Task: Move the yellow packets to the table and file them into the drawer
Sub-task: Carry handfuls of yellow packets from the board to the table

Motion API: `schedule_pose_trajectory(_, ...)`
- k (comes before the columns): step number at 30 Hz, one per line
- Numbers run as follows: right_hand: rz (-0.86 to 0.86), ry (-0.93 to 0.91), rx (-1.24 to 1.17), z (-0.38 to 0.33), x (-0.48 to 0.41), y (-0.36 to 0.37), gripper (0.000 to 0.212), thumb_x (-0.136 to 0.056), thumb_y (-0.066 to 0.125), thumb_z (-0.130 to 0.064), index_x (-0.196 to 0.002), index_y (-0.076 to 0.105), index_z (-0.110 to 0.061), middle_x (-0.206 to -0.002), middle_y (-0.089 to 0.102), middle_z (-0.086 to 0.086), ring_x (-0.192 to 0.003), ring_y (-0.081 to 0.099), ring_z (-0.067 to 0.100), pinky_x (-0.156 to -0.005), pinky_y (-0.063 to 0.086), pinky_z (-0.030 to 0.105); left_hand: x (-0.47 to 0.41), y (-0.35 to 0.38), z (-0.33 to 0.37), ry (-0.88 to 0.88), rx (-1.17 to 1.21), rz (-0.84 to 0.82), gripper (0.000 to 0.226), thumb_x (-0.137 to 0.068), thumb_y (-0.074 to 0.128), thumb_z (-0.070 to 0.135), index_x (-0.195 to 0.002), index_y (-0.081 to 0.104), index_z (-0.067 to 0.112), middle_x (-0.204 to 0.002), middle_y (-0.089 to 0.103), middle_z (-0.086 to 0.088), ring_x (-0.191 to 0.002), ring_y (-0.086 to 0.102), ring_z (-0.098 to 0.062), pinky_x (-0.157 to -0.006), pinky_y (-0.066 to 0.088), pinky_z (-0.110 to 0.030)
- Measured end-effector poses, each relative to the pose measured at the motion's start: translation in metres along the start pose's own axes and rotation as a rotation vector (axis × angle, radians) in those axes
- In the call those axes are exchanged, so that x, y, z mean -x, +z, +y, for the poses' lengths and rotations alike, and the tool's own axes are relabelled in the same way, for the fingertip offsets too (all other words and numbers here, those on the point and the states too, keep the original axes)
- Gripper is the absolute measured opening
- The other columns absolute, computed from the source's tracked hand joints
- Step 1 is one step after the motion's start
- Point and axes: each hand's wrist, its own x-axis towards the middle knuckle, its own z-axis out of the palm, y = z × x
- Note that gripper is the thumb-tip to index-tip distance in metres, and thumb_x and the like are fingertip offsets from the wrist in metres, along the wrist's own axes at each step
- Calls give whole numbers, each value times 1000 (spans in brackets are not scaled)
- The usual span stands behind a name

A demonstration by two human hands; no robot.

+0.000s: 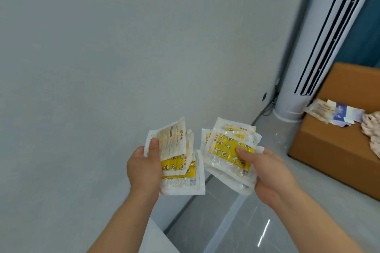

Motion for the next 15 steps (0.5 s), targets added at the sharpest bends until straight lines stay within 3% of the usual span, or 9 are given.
schedule_pose_trajectory(6,39,-78,-76,-57,-20,-54,30,-88,73,-1,-117,67,-5,-99,79,12,-90,77,31,-86,60,52,17,86,43,91,-33,-68,37,-99,54,48,-86,67,16,-82,72,-3,-68,71,-19,-54,52,-29)
schedule_pose_trajectory(12,135,-142,-144,-109,-48,-137,27,-89,72,0,-115,69,-5,-99,79,11,-90,77,30,-83,61,52,42,185,67,98,-28,-175,34,-97,57,50,-87,68,20,-87,74,-3,-75,74,-23,-72,62,-46)
schedule_pose_trajectory(15,206,-151,-156,-126,-60,-187,26,-89,73,-1,-114,70,-7,-98,79,10,-87,78,29,-80,62,50,59,240,67,86,-24,-252,33,-97,59,50,-90,69,19,-87,75,-2,-75,75,-23,-74,63,-49)
